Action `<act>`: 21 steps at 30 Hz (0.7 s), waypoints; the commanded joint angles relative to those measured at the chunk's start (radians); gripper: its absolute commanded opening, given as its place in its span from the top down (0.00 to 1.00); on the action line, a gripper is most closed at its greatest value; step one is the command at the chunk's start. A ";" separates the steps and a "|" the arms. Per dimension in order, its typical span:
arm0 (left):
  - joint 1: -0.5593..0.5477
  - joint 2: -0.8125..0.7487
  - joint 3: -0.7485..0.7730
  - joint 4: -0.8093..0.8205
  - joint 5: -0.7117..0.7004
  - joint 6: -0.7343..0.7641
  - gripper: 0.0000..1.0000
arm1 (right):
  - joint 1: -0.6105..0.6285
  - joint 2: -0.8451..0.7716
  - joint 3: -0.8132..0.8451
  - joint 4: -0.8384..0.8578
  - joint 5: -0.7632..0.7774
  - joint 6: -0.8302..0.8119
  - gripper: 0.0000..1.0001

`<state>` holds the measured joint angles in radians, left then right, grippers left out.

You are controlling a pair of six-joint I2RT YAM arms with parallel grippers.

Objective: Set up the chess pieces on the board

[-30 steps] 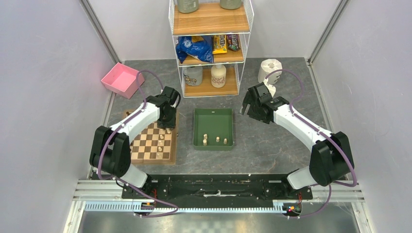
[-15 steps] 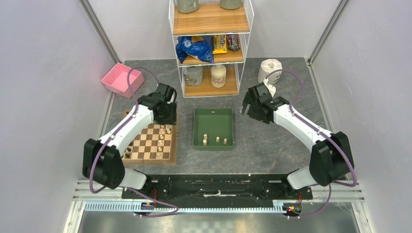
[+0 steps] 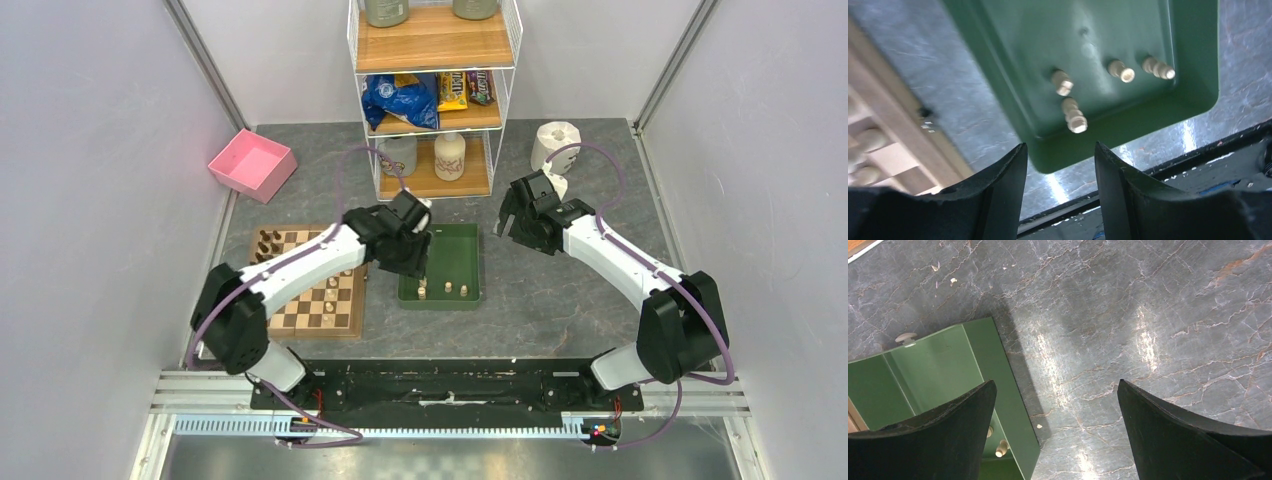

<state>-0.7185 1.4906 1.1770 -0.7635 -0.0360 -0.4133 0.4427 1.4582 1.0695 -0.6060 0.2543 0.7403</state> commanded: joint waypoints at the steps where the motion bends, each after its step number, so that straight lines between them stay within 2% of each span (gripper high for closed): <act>1: -0.086 0.071 0.047 0.017 0.020 -0.097 0.42 | -0.002 -0.007 0.017 0.016 0.000 -0.001 0.01; 5: -0.118 0.114 0.044 0.013 -0.003 -0.125 0.42 | -0.003 -0.008 0.014 0.015 -0.001 -0.001 0.01; 15: -0.122 0.191 0.049 0.041 -0.047 -0.134 0.42 | -0.002 -0.012 0.009 0.015 0.006 -0.004 0.01; 21: -0.122 0.207 0.035 0.048 -0.041 -0.144 0.48 | -0.003 -0.018 0.006 0.015 0.009 -0.004 0.01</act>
<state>-0.8379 1.6928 1.1889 -0.7513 -0.0620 -0.5201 0.4427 1.4582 1.0695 -0.6060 0.2550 0.7403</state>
